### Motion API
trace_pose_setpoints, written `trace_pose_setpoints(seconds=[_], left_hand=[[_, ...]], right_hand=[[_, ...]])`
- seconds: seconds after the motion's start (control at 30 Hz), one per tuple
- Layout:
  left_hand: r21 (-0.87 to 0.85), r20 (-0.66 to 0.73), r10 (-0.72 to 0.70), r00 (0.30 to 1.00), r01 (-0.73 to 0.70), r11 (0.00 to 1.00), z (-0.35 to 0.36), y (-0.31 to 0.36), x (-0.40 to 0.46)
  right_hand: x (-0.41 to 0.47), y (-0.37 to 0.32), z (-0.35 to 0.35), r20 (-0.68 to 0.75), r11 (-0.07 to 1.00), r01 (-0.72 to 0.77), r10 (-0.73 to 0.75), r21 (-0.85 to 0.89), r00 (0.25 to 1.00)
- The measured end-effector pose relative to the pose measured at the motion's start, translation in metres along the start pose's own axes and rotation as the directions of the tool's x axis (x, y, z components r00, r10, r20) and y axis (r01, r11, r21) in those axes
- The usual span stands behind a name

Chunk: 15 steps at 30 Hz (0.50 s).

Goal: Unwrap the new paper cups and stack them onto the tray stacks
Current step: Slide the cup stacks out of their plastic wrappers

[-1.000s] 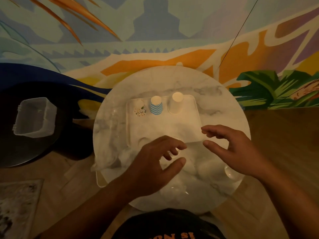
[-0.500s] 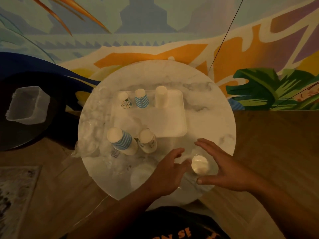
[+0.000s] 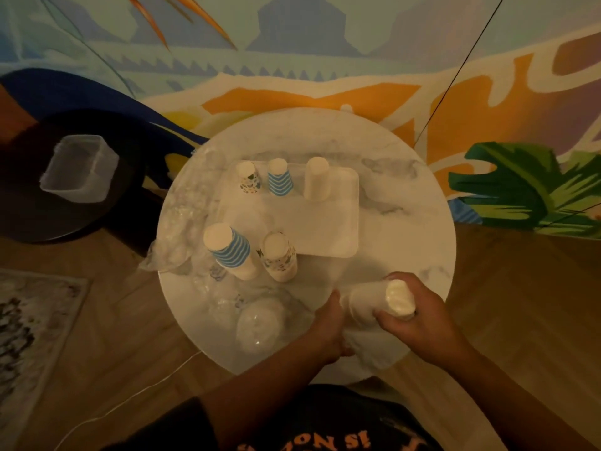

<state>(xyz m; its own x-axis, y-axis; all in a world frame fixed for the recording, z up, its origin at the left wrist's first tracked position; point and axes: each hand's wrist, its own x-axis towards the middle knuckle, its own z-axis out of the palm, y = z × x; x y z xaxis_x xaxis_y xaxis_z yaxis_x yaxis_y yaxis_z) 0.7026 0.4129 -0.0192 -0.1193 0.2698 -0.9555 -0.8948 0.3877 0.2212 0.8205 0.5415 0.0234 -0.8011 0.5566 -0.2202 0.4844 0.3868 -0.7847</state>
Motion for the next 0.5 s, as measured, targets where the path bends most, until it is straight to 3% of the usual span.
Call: trace_pose_setpoints(seconds=[0.13,0.3,0.37,0.5], left_hand=[[0.059,-0.082,0.069,0.994,-0.064,0.996,0.005,-0.021,0.100],[0.100,-0.059,0.084,0.995,-0.077,0.992,0.015,0.003,0.036],[0.133,-0.056,0.109,0.992,-0.101,0.986,0.016,0.006,0.023],[0.145,-0.067,0.143,0.987,-0.132,0.981,0.021,0.010,0.012]], right_hand=[[0.008,-0.012,-0.010,0.096,0.969,0.061,-0.039,-0.238,0.995],[0.019,-0.039,-0.023,0.297,0.765,0.130,0.083,-0.630,0.951],[0.022,-0.043,-0.028,0.368,0.735,0.147,0.148,-0.662,0.918],[0.023,-0.051,-0.049,0.404,0.851,-0.046,0.294,-0.523,0.866]])
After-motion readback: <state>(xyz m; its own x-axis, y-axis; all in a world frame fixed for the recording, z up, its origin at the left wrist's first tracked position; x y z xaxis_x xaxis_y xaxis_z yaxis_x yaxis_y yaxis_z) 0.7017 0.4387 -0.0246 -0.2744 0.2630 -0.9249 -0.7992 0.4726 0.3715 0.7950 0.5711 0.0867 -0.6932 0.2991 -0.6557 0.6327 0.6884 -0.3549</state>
